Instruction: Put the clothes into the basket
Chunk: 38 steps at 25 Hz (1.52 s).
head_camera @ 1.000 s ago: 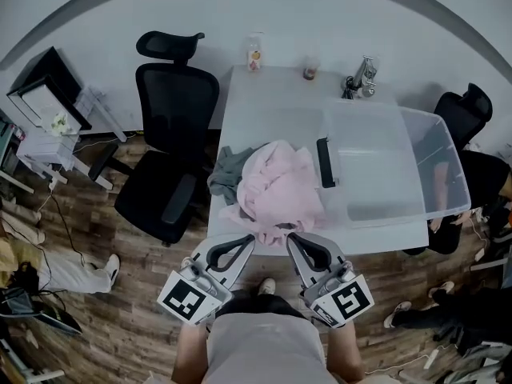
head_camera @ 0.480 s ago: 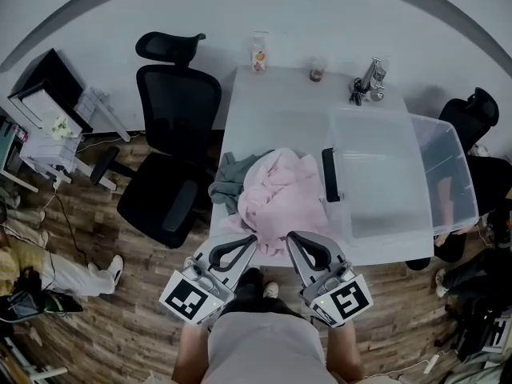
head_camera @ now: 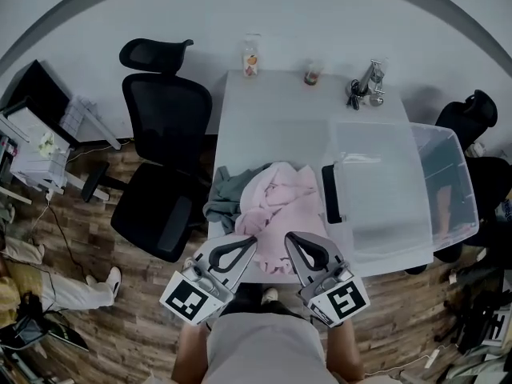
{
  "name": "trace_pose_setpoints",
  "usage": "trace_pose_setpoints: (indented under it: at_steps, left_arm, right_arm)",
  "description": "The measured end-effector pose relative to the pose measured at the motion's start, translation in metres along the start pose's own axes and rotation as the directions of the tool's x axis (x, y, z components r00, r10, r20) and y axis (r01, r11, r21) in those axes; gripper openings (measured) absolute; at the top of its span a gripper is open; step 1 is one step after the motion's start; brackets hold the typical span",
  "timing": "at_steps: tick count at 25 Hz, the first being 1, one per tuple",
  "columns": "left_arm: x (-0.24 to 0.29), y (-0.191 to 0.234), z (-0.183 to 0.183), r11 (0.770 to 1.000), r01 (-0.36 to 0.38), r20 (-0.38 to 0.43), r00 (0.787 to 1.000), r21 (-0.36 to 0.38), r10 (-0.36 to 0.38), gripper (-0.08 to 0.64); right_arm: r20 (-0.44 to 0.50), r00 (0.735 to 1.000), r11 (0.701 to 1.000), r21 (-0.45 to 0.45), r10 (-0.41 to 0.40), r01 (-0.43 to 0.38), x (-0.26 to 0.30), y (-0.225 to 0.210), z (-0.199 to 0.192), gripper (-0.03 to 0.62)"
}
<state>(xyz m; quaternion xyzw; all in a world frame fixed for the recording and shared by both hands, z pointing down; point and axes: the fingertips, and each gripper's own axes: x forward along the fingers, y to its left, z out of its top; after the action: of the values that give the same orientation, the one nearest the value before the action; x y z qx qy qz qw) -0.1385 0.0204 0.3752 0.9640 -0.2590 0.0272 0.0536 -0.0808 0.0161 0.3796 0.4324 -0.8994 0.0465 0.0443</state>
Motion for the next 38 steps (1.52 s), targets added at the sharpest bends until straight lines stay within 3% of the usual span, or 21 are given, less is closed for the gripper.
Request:
trace_pose_setpoints:
  at_steps: [16,27,31,38]
  left_arm:
    - [0.036,0.059,-0.008,0.991,0.128,-0.036,0.991,0.029,-0.127,0.005]
    - [0.052,0.078,-0.023,0.980,0.190,-0.080,0.979,0.053,-0.186,0.005]
    - [0.059,0.079,-0.028,0.981,0.189,-0.101,0.978,0.053,-0.183,0.005]
    - [0.069,0.077,-0.036,0.987,0.156,-0.120,0.981,0.048,-0.150,0.005]
  right_arm:
    - [-0.061,0.996,0.998,-0.026,-0.067,0.065,0.054,-0.040,-0.006,0.006]
    - [-0.225,0.971,0.997,-0.023,-0.083,0.080,0.073,-0.062,-0.044,0.011]
    - [-0.290,0.955,0.998,-0.036,-0.067,0.060,0.075,-0.068,-0.058,0.060]
    - [-0.390,0.921,0.995,-0.089,0.007,-0.045,0.083,-0.064,-0.085,0.150]
